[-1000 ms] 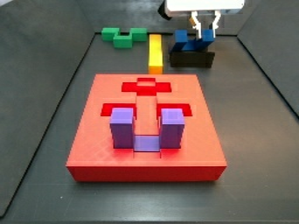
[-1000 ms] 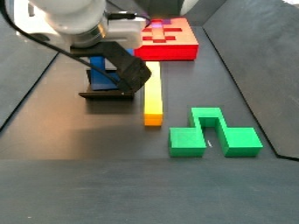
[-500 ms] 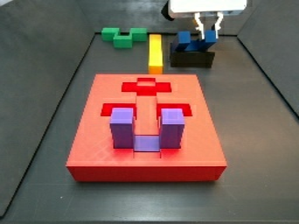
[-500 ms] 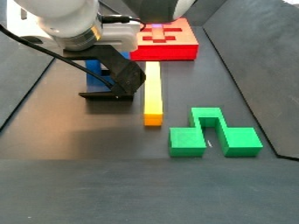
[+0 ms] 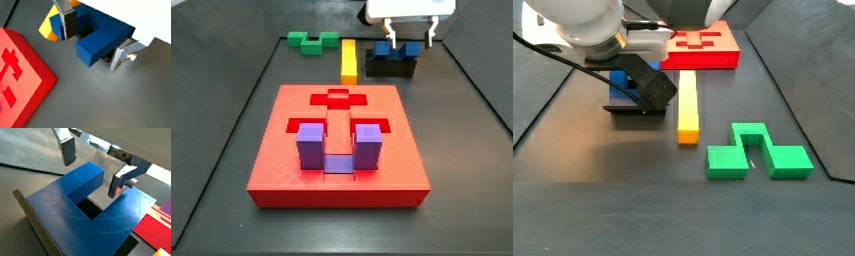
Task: Pick up the blue object. Move up. Place the blue object on the fixture. Regrasp the blue object. Move to above the board. Insert the blue object.
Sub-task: Regrasp the blue object.
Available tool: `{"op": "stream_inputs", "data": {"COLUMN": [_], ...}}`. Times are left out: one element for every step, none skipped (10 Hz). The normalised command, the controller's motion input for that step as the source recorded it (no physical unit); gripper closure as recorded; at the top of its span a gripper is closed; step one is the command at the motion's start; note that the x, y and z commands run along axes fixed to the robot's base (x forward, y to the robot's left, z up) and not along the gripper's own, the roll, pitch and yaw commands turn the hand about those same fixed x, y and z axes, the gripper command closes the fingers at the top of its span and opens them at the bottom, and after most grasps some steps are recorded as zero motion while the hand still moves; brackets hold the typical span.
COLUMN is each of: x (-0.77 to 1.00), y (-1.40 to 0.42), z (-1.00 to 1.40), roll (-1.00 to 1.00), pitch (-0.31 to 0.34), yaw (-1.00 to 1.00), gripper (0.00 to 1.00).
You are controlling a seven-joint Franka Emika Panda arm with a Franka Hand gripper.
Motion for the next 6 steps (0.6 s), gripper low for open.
{"op": "stream_inputs", "data": {"x": [0.23, 0.18, 0.07, 0.01, 0.00, 0.00], "y": [0.00, -0.02, -0.05, -0.13, -0.19, -0.19], "z": [0.65, 0.61, 0.41, 0.21, 0.01, 0.00], "roll": [0.78, 0.94, 1.00, 1.00, 1.00, 1.00], "pitch": [0.000, 0.034, 0.077, 0.134, 0.094, 0.083], "yaw": [-0.06, -0.08, -0.09, -0.04, 0.00, 0.00], "gripper": [0.00, 0.00, 0.00, 0.00, 0.00, 0.00]}}
